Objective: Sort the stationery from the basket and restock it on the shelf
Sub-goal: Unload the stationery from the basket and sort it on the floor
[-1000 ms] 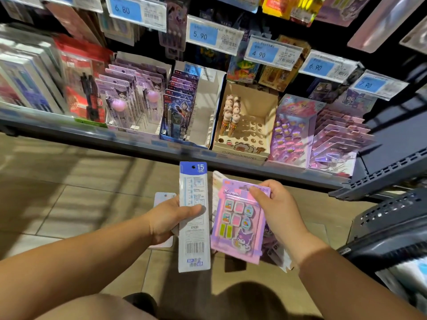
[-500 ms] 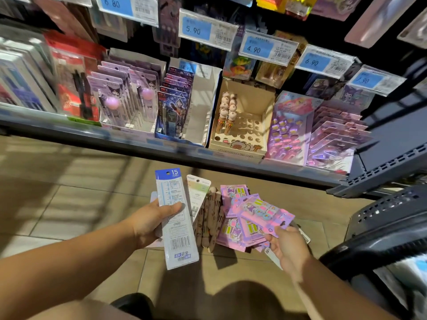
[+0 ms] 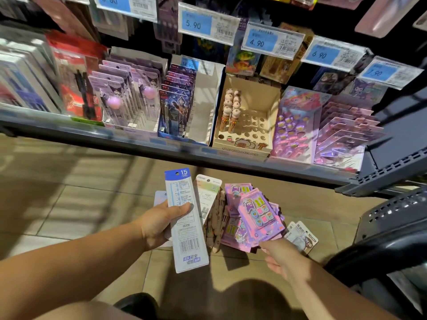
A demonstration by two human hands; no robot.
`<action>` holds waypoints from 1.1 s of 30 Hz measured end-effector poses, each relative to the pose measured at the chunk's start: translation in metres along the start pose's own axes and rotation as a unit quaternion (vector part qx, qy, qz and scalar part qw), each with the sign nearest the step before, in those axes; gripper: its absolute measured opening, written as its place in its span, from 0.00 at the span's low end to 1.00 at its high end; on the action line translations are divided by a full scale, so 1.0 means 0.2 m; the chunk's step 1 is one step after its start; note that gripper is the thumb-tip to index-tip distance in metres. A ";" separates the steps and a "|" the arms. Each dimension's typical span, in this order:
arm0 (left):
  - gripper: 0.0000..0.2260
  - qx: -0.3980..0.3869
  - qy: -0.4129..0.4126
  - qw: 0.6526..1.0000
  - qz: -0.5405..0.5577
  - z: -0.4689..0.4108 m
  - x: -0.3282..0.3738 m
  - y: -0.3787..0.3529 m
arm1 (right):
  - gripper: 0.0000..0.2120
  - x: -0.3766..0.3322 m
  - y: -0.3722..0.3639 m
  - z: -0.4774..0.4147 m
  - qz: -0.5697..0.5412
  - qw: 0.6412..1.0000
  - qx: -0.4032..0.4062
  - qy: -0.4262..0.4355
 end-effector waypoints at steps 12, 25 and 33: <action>0.11 0.001 -0.037 0.999 -0.031 0.04 0.03 -0.13 | 0.15 -0.39 -0.52 0.45 0.081 0.957 -0.180 0.211; 0.12 0.017 -0.015 0.996 0.087 0.07 0.08 -0.16 | 0.13 -0.51 -0.39 0.49 0.094 0.937 -0.106 0.318; 0.20 -0.062 -0.034 0.997 0.025 0.09 0.13 -0.22 | 0.19 -0.56 -0.34 0.49 0.144 0.924 -0.048 0.352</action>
Point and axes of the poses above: each hand's wrist, its own z-axis away from the middle knuckle, its own y-axis out of the back of the hand, x = y × z, the point moved 10 cm from there along -z, towards the middle knuckle, and after that the axes turned 3 degrees about z, right-handed, at the moved point
